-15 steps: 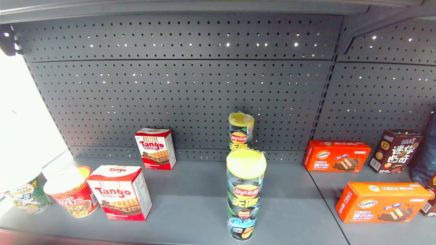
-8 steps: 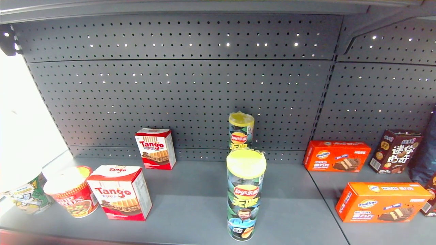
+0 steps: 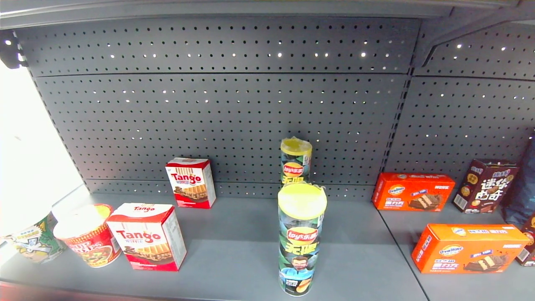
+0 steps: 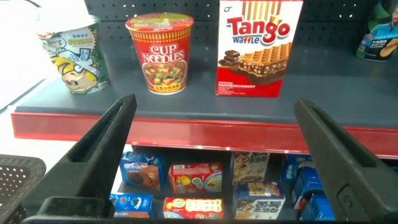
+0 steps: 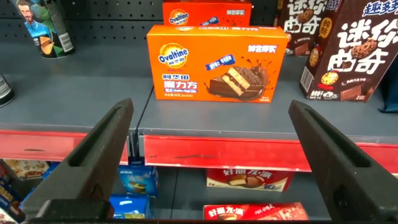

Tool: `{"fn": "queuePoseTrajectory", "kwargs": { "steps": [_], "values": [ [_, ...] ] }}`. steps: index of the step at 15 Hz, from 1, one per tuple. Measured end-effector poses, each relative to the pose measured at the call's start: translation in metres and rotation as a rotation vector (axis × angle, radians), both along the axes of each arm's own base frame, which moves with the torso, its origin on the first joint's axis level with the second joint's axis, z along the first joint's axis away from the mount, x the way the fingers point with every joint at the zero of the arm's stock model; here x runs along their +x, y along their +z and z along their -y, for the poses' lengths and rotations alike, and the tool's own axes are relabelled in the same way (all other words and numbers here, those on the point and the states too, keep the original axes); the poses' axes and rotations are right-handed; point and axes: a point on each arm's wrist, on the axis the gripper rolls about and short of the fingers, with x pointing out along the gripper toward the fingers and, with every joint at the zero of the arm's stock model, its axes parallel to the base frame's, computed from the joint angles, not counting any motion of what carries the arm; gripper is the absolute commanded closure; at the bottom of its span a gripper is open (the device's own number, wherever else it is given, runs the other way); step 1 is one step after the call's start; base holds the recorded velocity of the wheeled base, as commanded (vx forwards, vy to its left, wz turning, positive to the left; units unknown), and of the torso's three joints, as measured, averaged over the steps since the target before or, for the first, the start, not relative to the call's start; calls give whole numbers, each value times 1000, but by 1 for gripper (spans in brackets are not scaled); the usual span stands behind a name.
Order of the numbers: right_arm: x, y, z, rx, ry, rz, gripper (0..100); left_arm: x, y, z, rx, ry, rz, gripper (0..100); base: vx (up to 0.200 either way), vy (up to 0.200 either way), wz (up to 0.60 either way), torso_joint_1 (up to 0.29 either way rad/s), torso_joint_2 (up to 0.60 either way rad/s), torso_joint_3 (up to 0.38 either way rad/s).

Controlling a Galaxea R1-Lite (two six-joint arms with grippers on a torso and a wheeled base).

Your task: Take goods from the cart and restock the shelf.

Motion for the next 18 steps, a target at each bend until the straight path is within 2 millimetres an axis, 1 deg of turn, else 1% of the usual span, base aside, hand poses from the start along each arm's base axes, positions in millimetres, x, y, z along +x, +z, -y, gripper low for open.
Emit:
{"fn": "queuePoseTrajectory", "kwargs": {
  "steps": [3,5,10,11,18],
  "values": [
    [0,0,0,0,0,0,0,0,0,0,3,-6,0,0,0,0,0,0,0,0],
    [0,0,0,0,0,0,0,0,0,0,0,-7,0,0,-200,0,0,2,5,0],
    [0,0,0,0,0,-1,0,0,0,0,-3,-5,0,0,0,0,0,0,0,0],
    [0,0,0,1,0,0,0,0,0,0,-3,-5,1,0,0,0,-600,12,2,2],
    [0,0,0,1,1,0,0,0,0,0,-5,-1,0,0,0,0,0,0,0,0]
  ]
}}
